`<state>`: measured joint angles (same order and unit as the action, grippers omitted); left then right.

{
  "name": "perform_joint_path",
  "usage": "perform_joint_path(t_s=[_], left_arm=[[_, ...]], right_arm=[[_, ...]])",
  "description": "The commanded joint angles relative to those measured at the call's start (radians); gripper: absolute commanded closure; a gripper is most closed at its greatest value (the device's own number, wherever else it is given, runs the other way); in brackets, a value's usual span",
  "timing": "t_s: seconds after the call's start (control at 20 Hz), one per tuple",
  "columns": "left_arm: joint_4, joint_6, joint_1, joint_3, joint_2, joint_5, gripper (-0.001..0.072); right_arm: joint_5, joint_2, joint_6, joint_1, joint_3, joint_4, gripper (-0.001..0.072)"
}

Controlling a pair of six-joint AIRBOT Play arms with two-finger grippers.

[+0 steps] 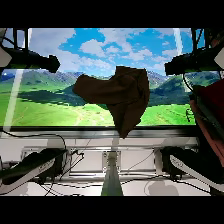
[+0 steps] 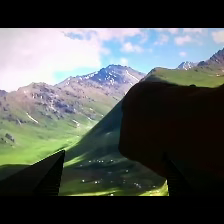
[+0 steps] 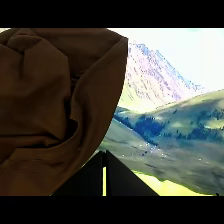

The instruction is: Fold the clothes and pants, and hang the long-sleeved shirts on hangers.

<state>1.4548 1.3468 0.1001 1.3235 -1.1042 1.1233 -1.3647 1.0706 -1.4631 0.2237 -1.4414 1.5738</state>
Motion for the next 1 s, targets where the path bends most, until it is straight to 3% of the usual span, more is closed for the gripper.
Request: perform_joint_path(t_s=[0.0,0.6,0.7,0.95], left_arm=[[0.0,0.0,-0.001,0.0,0.0,0.0,0.0004],[0.0,0.0,-0.001,0.0,0.0,0.0,0.0004],[0.0,0.0,-0.001,0.0,0.0,0.0,0.0004],[0.0,0.0,-0.001,0.0,0.0,0.0,0.0004]], right_arm=[[0.0,0.0,0.0,0.0,-0.001,0.0,0.0699],[0.026,0.0,0.0,0.001,0.0,-0.004,0.0699],[0.058,0.0,-0.079,0.001,0.0,-0.011,0.0685],[-0.131,0.011,-0.089,0.002,0.081,-0.151,0.069]])
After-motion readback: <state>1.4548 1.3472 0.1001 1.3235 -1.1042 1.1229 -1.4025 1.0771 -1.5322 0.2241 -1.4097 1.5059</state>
